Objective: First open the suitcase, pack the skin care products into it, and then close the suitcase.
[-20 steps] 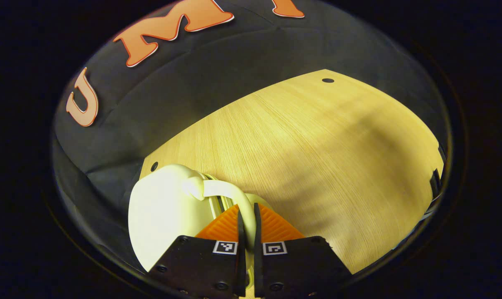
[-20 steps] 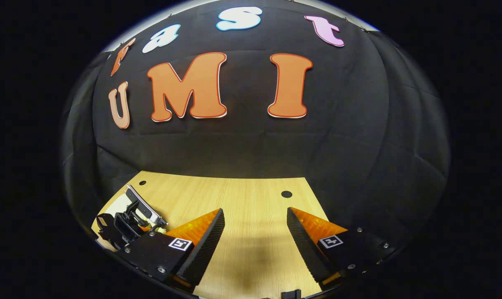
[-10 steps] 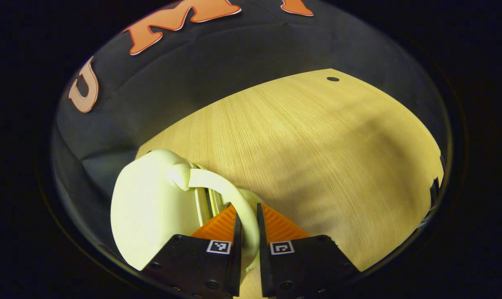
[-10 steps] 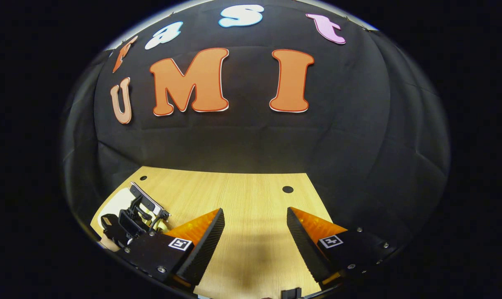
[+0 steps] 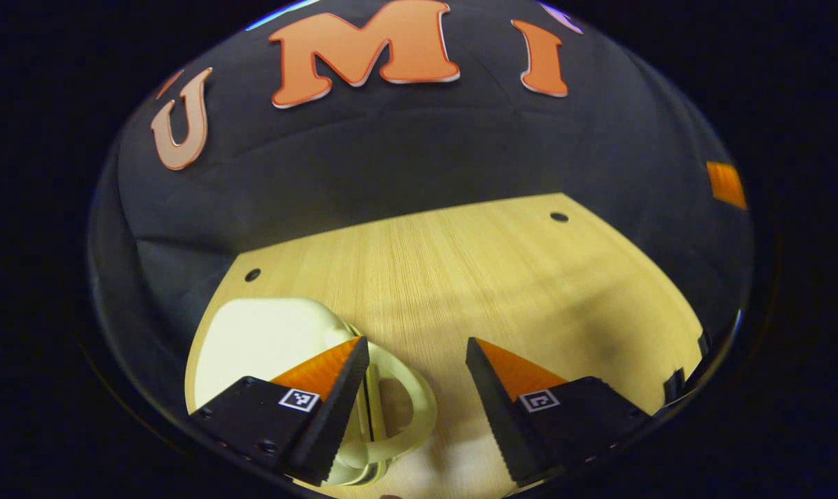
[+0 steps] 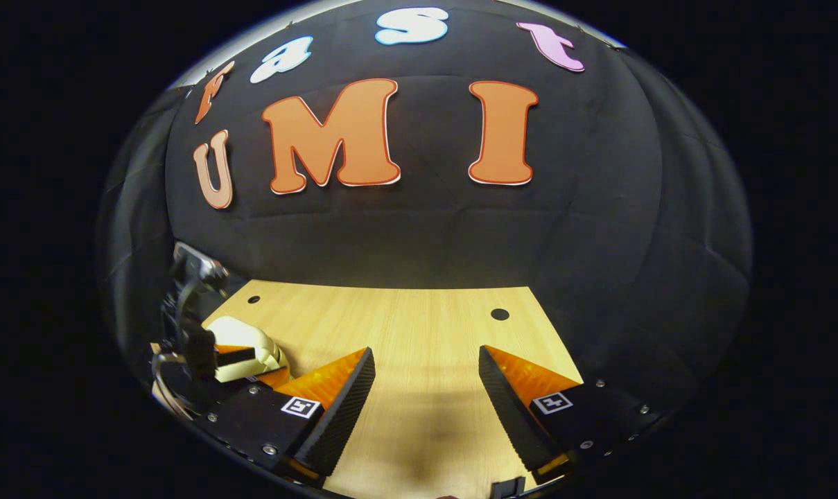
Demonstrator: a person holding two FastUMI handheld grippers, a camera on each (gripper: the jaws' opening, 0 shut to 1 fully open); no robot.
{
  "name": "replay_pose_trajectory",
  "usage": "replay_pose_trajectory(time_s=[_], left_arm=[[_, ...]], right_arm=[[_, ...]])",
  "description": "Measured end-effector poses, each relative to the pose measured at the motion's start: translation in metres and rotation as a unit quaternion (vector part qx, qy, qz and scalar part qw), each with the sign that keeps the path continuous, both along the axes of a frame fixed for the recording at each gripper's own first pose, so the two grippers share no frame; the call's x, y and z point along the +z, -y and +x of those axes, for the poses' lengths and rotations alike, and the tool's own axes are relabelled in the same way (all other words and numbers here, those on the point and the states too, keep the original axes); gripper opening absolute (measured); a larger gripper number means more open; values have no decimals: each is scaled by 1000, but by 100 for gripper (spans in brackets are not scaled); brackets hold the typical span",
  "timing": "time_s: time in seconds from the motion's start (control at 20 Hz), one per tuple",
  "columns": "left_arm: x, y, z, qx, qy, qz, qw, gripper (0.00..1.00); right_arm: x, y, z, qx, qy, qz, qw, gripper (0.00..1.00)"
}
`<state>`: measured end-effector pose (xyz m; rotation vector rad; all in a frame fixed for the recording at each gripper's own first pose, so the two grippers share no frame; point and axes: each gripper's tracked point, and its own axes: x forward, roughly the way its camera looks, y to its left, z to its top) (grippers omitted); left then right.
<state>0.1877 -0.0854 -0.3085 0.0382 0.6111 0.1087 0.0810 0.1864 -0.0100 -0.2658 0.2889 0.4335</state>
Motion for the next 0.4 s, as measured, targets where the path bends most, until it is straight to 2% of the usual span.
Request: replay_pose_trajectory(time_s=[0.05,0.1,0.25,0.4], left_arm=[[22,-5,3,7,20,-3,1000,92],[44,-12,0,18,43,-5,999,100],[112,-36,-3,44,113,-11,993,100],[159,-62,-18,62,182,-1,981,99]], right_arm=[[2,-7,-1,3,2,3,1000,96],[5,-14,-4,7,6,7,1000,96],[14,-39,-11,21,26,18,999,96],[27,-62,-21,31,50,38,998,96]])
